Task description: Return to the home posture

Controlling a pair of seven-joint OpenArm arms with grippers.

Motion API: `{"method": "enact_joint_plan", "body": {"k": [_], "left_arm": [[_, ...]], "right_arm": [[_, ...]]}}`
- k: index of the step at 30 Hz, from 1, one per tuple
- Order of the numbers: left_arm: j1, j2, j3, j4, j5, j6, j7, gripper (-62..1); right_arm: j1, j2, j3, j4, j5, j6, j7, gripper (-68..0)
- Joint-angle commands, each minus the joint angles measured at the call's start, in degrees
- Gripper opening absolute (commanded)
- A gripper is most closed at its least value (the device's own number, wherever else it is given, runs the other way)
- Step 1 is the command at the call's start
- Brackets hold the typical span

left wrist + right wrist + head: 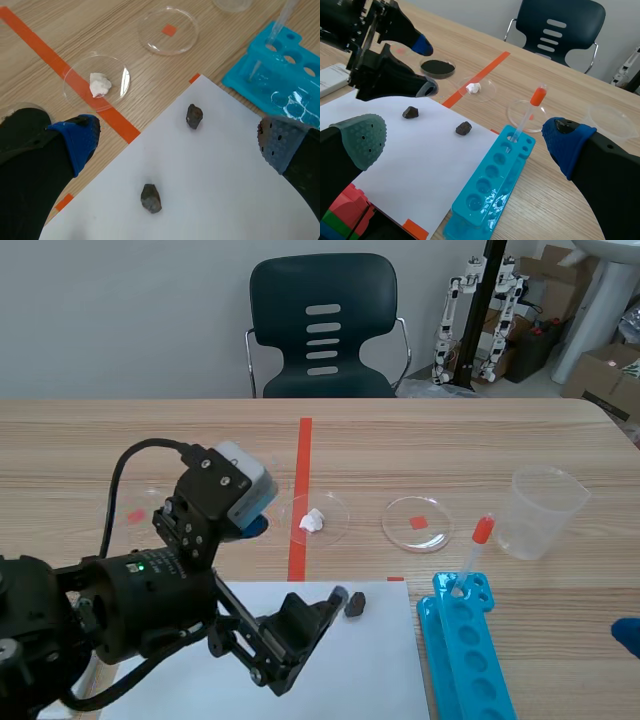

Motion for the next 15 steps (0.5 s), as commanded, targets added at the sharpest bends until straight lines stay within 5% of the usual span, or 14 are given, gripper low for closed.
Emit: {"method": "enact_joint_plan", "body": {"k": [1, 7, 15], "left_arm": [[3.6, -1.2, -2.2, 2.2, 1.2, -0.9, -1.9, 1.4], [17.0, -4.8, -11.8, 8.5, 5.8, -2.0, -8.8, 1.4], [32.6, -5.3, -25.3, 11.5, 5.9, -8.4, -20.4, 1.4]], "right_arm": [[0.2, 0.0, 0.3, 1.2, 0.4, 0.0, 0.9, 0.4], [0.2, 0.0, 0.3, 1.2, 0.4, 0.0, 0.9, 0.4], [0.2, 0.0, 0.3, 1.2, 0.4, 0.0, 0.9, 0.4]]}}
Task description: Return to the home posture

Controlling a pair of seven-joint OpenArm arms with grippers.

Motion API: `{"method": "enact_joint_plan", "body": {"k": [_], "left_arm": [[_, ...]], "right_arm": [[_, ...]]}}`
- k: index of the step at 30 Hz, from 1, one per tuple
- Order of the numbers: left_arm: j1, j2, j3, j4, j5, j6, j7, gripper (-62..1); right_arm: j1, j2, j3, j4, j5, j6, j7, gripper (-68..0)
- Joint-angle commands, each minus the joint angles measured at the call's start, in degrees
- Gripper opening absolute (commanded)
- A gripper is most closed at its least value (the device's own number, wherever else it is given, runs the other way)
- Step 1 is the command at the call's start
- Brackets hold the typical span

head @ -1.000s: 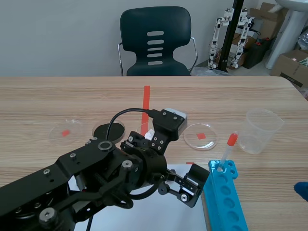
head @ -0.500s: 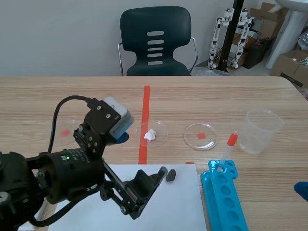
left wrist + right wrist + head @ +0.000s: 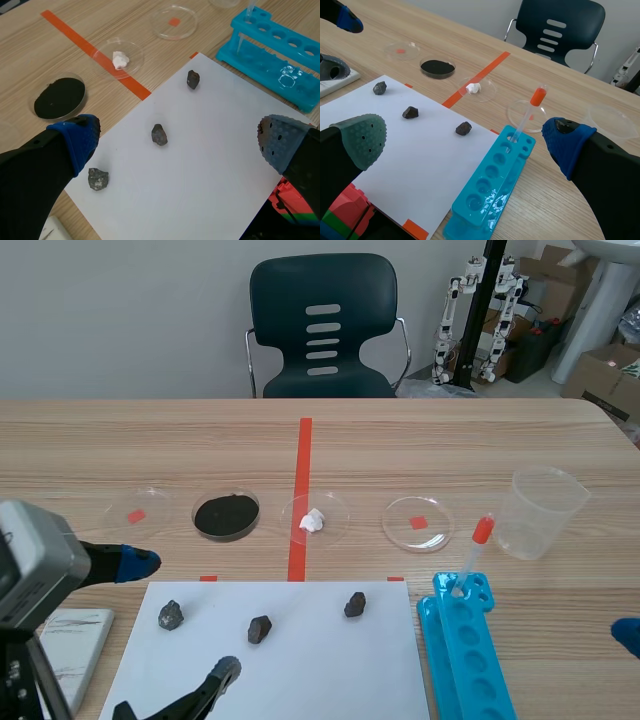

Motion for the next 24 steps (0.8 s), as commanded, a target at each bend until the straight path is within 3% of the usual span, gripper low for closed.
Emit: {"method": "enact_joint_plan", "body": {"k": [1, 6, 14, 24], "left_arm": [[1.6, 0.3, -1.1, 0.7, -0.4, -0.6, -2.6, 1.4], [8.0, 0.5, -7.0, 0.7, 0.8, -5.0, -9.6, 1.4], [13.5, 0.6, -11.7, 0.7, 1.1, -5.2, -15.5, 1.4], [13.9, 0.6, -12.3, 0.7, 1.1, -5.1, -15.6, 1.4]], "right_arm": [[0.2, 0.0, 0.3, 1.2, 0.4, 0.0, 0.9, 0.4], [0.2, 0.0, 0.3, 1.2, 0.4, 0.0, 0.9, 0.4], [0.2, 0.0, 0.3, 1.2, 0.4, 0.0, 0.9, 0.4], [0.2, 0.0, 0.3, 1.2, 0.4, 0.0, 0.9, 0.4]]}}
